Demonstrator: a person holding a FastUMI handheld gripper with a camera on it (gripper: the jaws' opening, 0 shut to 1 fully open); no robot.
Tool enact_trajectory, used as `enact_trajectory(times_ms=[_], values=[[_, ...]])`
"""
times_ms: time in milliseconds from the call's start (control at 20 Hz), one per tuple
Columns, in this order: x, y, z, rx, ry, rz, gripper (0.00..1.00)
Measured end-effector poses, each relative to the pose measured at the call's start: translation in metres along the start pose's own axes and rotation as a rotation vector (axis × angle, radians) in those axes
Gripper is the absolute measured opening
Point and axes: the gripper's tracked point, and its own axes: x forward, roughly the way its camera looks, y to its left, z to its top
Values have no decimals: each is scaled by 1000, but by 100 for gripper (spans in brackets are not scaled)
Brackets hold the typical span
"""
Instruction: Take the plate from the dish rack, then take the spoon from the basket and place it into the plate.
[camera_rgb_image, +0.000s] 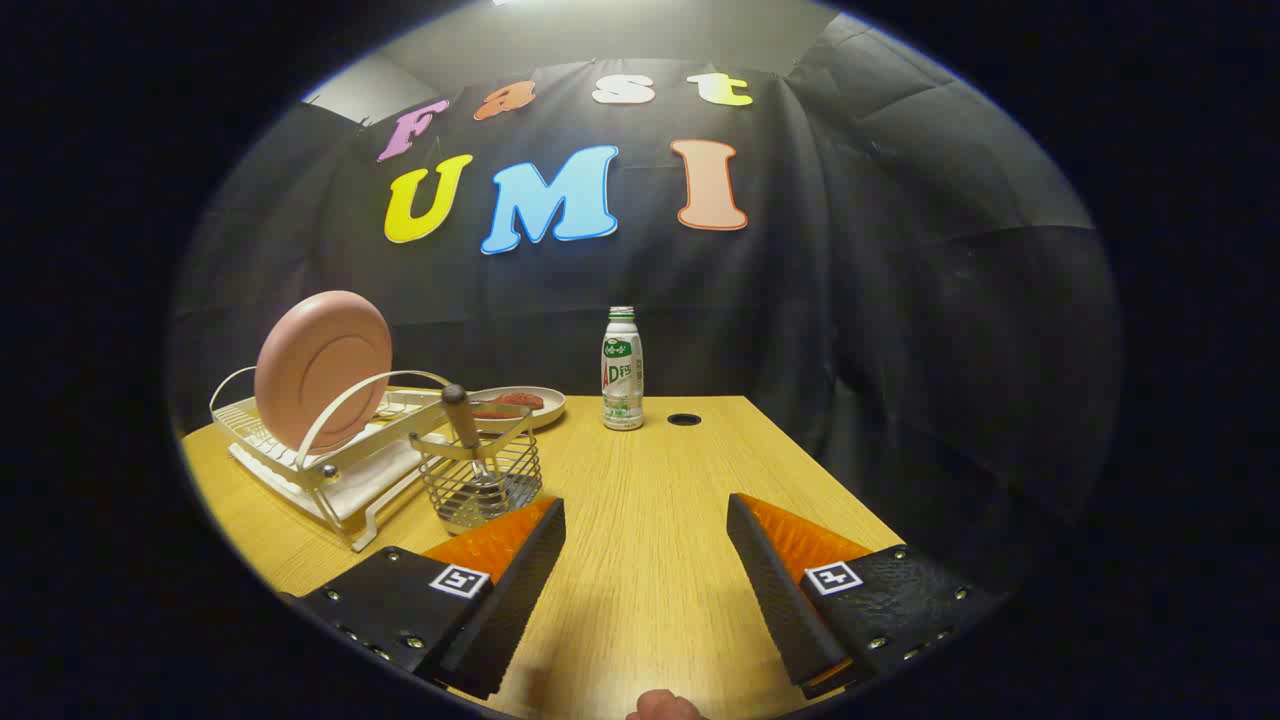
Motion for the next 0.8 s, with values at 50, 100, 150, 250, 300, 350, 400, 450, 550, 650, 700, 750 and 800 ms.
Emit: enact_trajectory(times_ms=[50,100,150,250,300,350,400,450,550,650,700,750,800], values=[[11,-1,1,-7,7,-6,99],[18,-4,3,-10,5,-18,99],[25,-7,9,-2,-6,-34,99],[34,-11,24,20,-28,-59,99],[37,-13,35,18,-48,-68,99],[38,-14,48,13,-68,-74,99],[37,-13,60,9,-87,-73,99],[35,-13,75,3,-102,-74,99],[26,-12,105,-10,-131,-79,99],[15,-9,127,-34,-132,-85,99],[6,-6,141,-43,-134,-87,99],[-1,0,152,-54,-130,-81,99],[-7,9,162,-63,-128,-65,99]])
